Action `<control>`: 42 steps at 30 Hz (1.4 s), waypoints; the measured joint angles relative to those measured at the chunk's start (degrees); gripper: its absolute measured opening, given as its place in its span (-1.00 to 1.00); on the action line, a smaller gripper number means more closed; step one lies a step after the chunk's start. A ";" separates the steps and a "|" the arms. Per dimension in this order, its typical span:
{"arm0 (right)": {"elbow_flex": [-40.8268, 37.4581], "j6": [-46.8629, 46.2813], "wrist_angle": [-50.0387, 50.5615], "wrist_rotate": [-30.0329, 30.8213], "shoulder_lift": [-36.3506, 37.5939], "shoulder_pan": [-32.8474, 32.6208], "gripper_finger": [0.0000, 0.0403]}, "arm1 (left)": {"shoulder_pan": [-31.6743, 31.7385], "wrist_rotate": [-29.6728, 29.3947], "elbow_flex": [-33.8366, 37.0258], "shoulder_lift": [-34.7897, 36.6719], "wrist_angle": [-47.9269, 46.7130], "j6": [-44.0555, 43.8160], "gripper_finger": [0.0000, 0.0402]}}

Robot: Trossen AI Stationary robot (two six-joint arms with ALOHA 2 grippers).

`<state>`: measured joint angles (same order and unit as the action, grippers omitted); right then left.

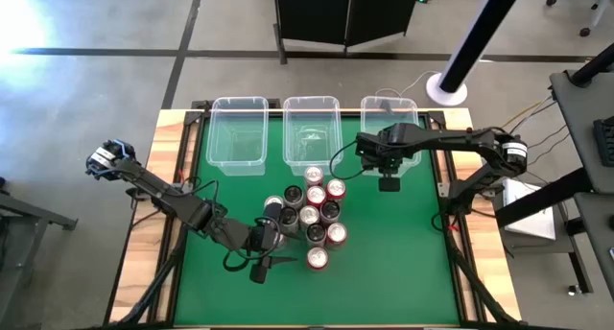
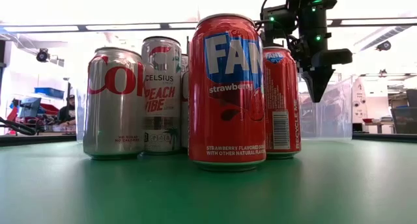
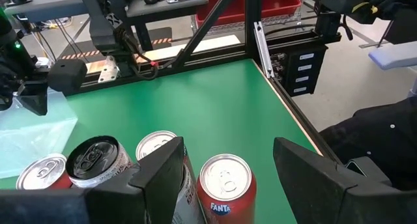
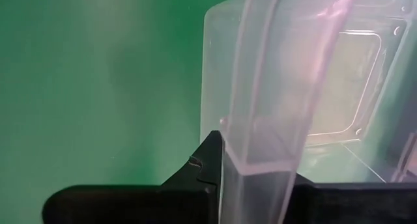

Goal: Sort soda cans
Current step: Move the bottom transparent bin to the top right of the table

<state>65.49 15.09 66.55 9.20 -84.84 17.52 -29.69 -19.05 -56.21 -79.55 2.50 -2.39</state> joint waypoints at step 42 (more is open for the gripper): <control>3.03 -9.03 -1.51 1.33 0.02 0.00 -0.31 | 0.04 0.00 0.02 0.02 -0.02 -0.07 0.10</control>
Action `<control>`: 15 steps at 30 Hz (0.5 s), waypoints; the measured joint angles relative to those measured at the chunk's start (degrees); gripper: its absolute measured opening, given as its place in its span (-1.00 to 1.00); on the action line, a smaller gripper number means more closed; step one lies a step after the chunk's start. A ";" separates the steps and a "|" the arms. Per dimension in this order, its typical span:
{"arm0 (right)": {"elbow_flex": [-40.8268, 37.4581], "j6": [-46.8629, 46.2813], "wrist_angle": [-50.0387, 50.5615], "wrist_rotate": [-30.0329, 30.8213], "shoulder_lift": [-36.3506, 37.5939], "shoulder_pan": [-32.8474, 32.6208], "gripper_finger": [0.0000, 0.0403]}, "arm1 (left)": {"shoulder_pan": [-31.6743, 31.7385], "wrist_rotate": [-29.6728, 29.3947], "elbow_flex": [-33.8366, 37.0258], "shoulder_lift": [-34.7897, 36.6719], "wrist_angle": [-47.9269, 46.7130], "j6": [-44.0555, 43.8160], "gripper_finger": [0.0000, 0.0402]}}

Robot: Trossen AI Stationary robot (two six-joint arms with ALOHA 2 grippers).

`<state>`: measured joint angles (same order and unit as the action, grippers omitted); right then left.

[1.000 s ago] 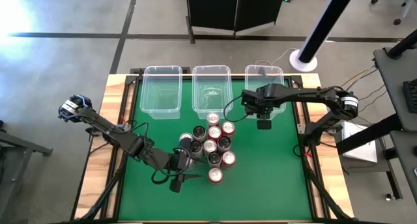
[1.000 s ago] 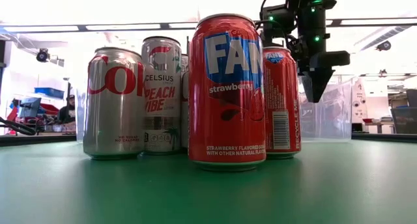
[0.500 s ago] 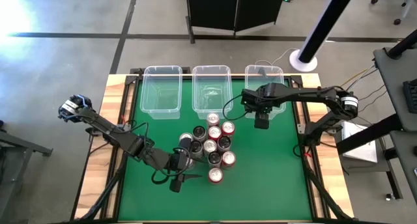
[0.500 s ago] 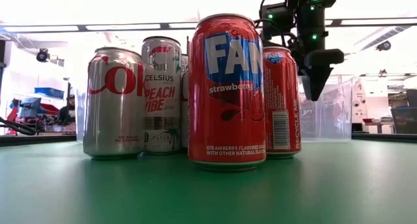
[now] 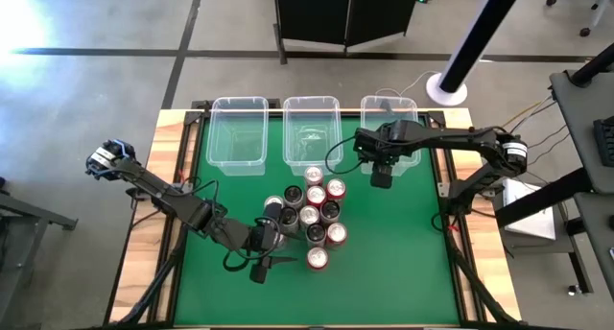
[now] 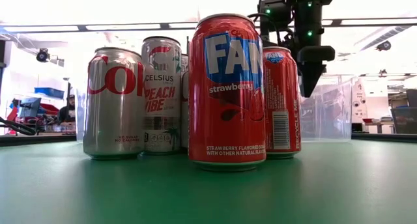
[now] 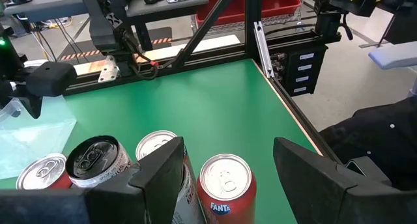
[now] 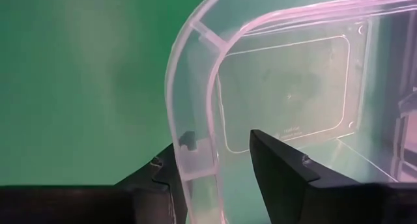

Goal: Sort soda cans
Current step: Move the bottom transparent bin to the top right of the table

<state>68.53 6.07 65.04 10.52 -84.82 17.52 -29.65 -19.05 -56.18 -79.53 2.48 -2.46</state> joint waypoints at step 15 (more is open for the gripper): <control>0.42 0.00 -1.49 -0.02 -0.02 0.00 -0.44 | 0.02 0.00 0.00 0.00 0.02 0.24 0.10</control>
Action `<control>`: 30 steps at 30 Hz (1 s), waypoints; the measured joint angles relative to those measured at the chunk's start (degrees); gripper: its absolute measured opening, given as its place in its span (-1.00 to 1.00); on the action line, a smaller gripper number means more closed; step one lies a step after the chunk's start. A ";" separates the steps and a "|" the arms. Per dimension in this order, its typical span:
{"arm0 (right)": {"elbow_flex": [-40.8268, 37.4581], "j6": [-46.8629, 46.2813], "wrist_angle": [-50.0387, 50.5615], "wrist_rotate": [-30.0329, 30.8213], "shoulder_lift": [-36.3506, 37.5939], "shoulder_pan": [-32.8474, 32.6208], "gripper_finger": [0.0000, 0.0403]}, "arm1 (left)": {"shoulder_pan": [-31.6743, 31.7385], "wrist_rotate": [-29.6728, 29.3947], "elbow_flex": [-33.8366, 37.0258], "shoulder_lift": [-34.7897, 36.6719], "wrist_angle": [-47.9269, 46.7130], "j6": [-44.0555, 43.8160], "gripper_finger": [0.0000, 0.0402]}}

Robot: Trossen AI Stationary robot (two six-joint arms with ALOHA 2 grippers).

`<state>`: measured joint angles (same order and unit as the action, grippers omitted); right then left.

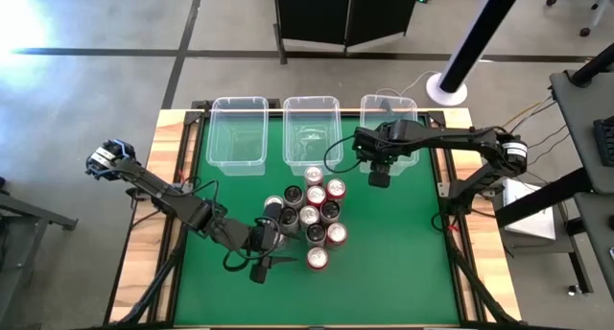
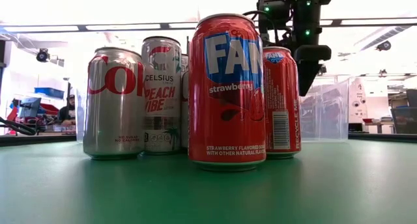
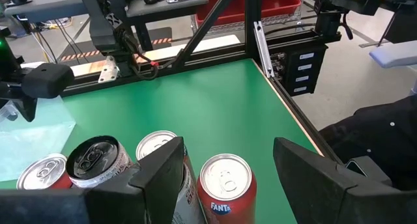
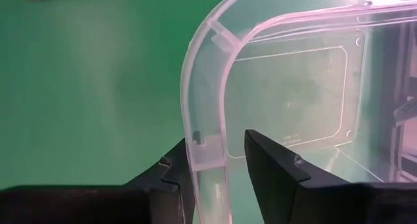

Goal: Sort soda cans
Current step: Move the bottom transparent bin to the top right of the table

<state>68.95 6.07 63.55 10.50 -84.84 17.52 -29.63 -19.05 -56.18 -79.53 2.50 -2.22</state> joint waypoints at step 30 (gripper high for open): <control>1.13 -22.83 -9.27 -6.21 -0.04 -0.25 -0.66 | 0.00 0.02 0.11 0.00 -0.46 -0.38 0.10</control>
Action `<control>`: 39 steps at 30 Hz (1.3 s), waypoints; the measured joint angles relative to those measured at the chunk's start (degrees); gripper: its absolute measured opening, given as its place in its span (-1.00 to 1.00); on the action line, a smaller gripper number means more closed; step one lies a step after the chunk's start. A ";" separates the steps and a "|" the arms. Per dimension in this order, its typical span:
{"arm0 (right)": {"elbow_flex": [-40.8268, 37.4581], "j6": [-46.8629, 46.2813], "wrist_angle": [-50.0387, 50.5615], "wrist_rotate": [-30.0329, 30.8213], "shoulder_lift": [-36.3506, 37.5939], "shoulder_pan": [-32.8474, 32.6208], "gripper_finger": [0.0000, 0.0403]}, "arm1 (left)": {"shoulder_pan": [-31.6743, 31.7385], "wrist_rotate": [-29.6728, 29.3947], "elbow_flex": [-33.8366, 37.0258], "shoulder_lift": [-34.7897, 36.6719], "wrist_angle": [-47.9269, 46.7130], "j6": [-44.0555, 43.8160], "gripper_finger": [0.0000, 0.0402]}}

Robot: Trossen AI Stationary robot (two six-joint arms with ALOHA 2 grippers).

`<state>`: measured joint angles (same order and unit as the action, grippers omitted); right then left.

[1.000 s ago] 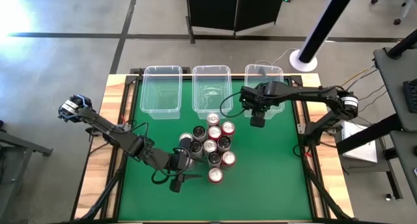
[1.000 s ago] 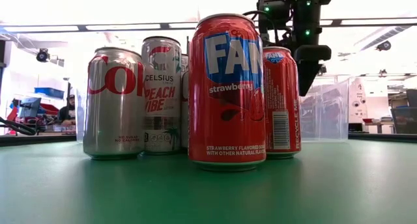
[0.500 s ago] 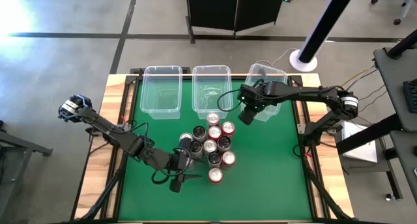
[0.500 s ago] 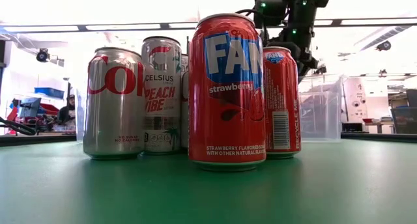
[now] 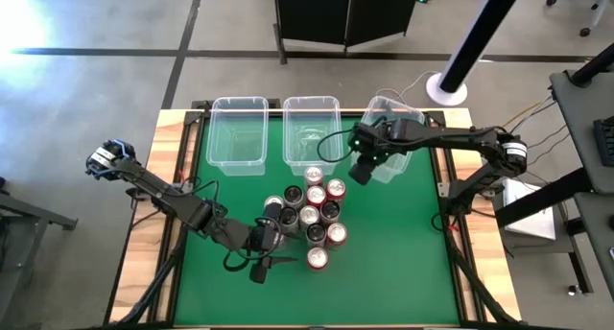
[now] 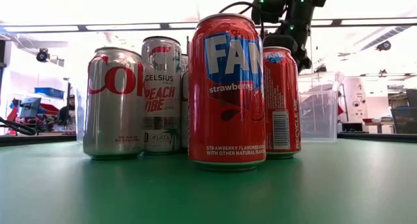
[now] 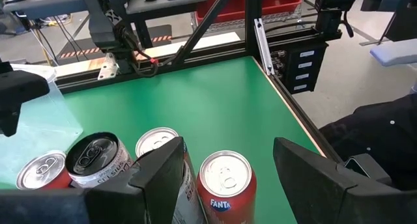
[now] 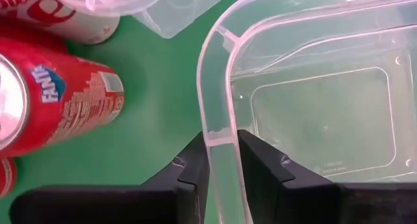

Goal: Sort soda cans
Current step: Move the bottom transparent bin to the top right of the table

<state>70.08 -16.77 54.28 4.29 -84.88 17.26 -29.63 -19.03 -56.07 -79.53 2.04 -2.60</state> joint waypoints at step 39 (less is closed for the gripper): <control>0.03 43.85 11.67 4.80 -0.33 -0.45 -0.54 | -0.07 0.04 0.00 0.00 -0.87 -0.97 0.10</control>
<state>70.11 27.08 65.95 9.10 -85.22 16.81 -29.69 -18.98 -56.07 -79.53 1.17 -3.57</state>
